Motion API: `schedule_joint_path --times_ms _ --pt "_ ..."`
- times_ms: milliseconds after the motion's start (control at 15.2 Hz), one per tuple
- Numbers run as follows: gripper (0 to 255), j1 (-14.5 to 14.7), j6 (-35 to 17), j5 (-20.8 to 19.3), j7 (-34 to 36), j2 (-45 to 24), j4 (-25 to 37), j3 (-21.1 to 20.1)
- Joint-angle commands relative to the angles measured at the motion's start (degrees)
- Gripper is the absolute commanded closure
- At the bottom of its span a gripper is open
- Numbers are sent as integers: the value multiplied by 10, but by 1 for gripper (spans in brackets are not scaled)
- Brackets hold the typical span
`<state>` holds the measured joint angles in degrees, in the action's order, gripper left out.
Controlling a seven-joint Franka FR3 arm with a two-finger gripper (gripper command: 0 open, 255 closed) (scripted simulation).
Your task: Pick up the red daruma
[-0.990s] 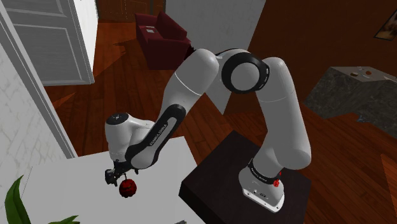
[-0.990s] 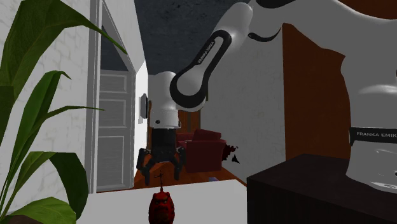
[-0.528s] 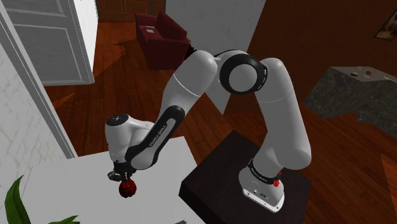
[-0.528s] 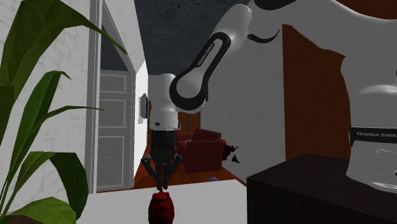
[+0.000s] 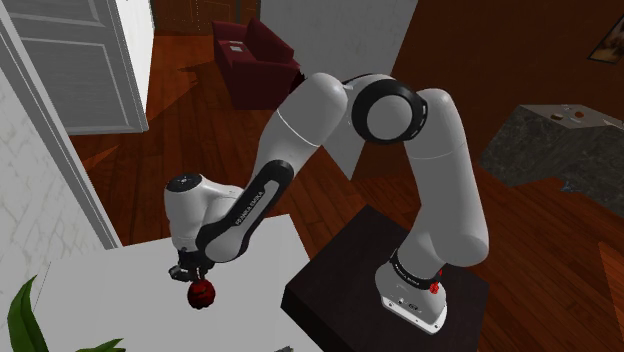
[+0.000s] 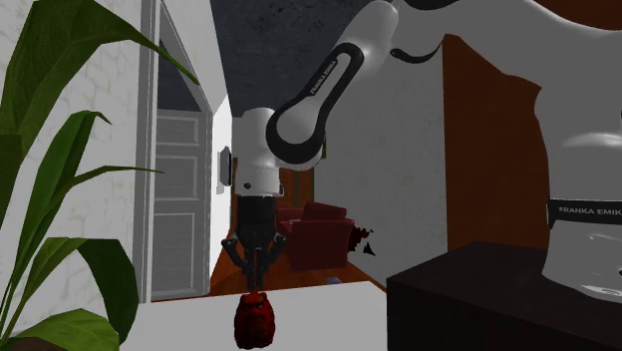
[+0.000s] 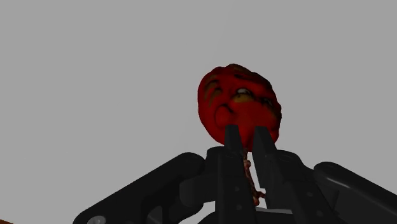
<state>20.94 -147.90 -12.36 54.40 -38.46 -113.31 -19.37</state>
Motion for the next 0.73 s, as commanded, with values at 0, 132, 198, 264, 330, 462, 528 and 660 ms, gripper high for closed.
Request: schedule_joint_path --times_ms 0,132,198,264,330,462,528,660 --pt "255 -4 9 5 -1 14 -5 -5" --pt "255 -8 19 9 -3 28 -9 -10" --pt "255 -10 24 12 -5 34 -10 -13" --pt "255 -12 29 14 -6 41 -12 -16" --pt "255 -13 34 17 -7 47 -13 -18" --pt "255 -17 44 22 -9 60 -15 -23" --pt "255 -19 49 25 -11 66 -16 -25" --pt "255 -23 60 30 -13 78 -18 -30"
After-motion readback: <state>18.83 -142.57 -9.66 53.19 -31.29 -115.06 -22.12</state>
